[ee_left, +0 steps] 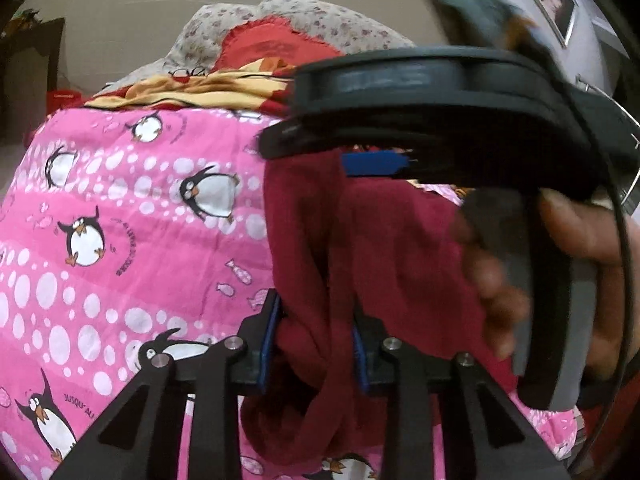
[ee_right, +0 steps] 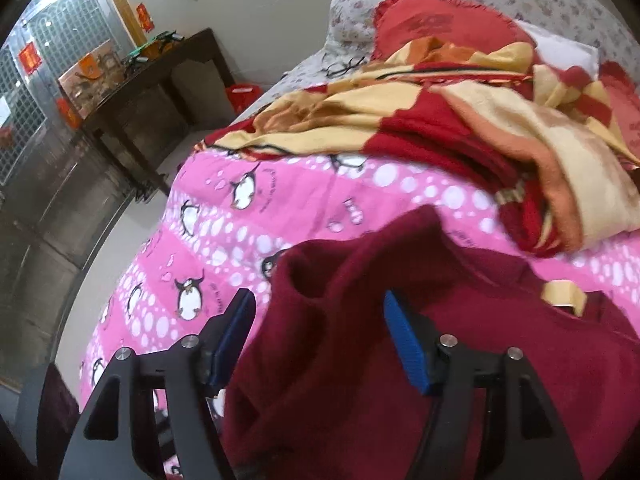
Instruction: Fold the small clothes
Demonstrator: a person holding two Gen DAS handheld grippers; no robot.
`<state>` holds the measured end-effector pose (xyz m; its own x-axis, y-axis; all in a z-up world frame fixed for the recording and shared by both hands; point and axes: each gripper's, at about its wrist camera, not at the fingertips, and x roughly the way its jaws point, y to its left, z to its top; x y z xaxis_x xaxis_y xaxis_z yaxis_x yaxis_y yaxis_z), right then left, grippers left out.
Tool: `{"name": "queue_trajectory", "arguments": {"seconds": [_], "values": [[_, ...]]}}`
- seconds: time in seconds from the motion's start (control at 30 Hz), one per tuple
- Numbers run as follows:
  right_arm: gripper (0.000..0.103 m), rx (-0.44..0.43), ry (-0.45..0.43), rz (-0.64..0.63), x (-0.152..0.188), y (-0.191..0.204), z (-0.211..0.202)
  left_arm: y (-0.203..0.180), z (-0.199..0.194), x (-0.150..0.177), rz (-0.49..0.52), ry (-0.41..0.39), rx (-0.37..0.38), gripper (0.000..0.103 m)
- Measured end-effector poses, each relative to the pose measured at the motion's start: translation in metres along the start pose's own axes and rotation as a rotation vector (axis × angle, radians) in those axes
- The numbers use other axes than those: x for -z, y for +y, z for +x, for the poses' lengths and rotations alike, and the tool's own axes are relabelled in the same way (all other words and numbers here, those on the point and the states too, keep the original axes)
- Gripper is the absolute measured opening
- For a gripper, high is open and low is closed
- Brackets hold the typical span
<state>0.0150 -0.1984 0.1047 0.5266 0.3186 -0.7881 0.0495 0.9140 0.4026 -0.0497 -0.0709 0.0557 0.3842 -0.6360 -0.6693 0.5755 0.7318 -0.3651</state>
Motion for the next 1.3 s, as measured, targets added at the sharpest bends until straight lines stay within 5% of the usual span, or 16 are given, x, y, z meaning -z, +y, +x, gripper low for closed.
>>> {"name": "queue_trajectory", "arguments": {"seconds": [0.1,0.13,0.2,0.27,0.33,0.43,0.47,0.5,0.6,0.9,1.17,1.3], "values": [[0.079,0.061,0.076,-0.03,0.0,0.006,0.02,-0.003,-0.001,-0.001,0.001,0.0,0.001,0.031],[0.073,0.087,0.093,-0.02,0.001,0.003,0.026,-0.003,-0.002,-0.001,0.002,0.0,-0.002,0.031],[0.041,0.073,0.067,0.024,0.004,-0.008,0.023,-0.003,-0.002,-0.001,0.01,0.004,-0.015,0.035],[0.035,0.036,0.027,0.066,0.007,-0.02,0.012,-0.002,-0.004,0.0,0.007,0.01,-0.018,0.048],[0.034,0.0,-0.002,0.087,0.01,-0.031,0.0,-0.003,-0.005,0.003,0.01,0.012,-0.02,0.06],[0.033,-0.018,-0.023,0.088,0.013,-0.036,-0.011,-0.007,-0.001,0.005,0.032,0.028,-0.047,0.061],[0.033,-0.024,-0.03,0.09,0.014,-0.038,-0.016,-0.01,0.0,0.006,0.032,0.043,-0.053,0.057],[0.032,-0.027,-0.033,0.091,0.015,-0.038,-0.019,-0.012,-0.002,0.006,0.026,0.045,-0.042,0.042],[0.032,-0.028,-0.057,0.085,0.02,-0.041,-0.036,-0.023,-0.01,0.0,0.018,0.041,-0.004,0.032],[0.032,0.016,-0.16,0.1,0.04,-0.092,-0.122,-0.122,-0.023,-0.012,0.172,0.03,0.119,0.029],[0.031,0.124,-0.191,0.172,0.075,-0.161,-0.175,-0.211,0.022,0.001,0.273,0.119,0.215,0.028],[0.031,0.171,-0.176,0.216,0.096,-0.192,-0.177,-0.236,0.053,0.017,0.313,0.165,0.203,0.028]]}}
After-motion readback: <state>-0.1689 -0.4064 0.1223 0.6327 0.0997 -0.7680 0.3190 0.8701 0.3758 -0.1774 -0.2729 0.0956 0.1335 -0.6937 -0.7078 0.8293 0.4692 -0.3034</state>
